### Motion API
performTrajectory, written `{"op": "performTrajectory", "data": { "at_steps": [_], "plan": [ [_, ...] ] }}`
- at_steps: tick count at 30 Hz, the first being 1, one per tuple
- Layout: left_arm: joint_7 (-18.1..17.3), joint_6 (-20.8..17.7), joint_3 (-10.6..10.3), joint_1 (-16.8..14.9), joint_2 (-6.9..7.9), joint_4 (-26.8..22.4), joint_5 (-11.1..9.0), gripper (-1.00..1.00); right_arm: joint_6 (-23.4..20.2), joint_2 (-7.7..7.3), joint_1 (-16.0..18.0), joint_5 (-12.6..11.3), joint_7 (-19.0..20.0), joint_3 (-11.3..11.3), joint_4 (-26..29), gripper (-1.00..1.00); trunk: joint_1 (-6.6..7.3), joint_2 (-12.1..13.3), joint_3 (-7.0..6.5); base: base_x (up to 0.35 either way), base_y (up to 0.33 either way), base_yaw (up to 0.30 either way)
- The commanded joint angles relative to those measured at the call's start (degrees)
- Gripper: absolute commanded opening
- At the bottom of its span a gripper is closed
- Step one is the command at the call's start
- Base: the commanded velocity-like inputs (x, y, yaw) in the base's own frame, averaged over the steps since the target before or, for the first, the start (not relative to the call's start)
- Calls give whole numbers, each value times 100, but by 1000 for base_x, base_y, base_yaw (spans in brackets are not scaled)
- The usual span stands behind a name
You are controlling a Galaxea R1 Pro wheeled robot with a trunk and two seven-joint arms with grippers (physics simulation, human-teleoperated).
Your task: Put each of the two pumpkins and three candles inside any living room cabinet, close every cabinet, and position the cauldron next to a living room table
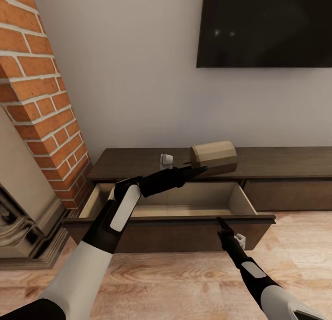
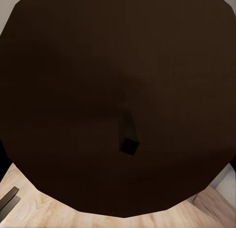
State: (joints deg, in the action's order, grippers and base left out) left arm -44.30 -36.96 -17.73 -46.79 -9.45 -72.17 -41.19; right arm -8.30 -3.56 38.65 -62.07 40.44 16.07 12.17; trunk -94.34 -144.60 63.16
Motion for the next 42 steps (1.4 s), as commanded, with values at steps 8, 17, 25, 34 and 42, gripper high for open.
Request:
{"op": "performTrajectory", "data": {
  "at_steps": [8,17,25,34,42],
  "plan": [
    [8,-40,-1,-4,0,1,-38,-100,-58,-4,3,-56,8,10,-4,100,1,-2,5,0,0,0],
    [7,-40,-3,-5,0,1,-36,-100,-66,-4,3,-51,5,9,-4,100,1,-2,5,-148,0,0],
    [8,-40,-3,-2,1,1,-38,-100,-68,-4,3,-36,-1,4,-4,100,1,-2,5,-200,0,0],
    [5,-40,1,-5,5,9,-27,-100,-65,-1,3,-8,-5,-5,-4,100,1,-2,5,-22,0,0],
    [2,-40,6,-2,5,18,-21,-100,-61,-4,2,-7,-3,-7,-4,100,1,-2,5,-1,0,0]
  ]
}}
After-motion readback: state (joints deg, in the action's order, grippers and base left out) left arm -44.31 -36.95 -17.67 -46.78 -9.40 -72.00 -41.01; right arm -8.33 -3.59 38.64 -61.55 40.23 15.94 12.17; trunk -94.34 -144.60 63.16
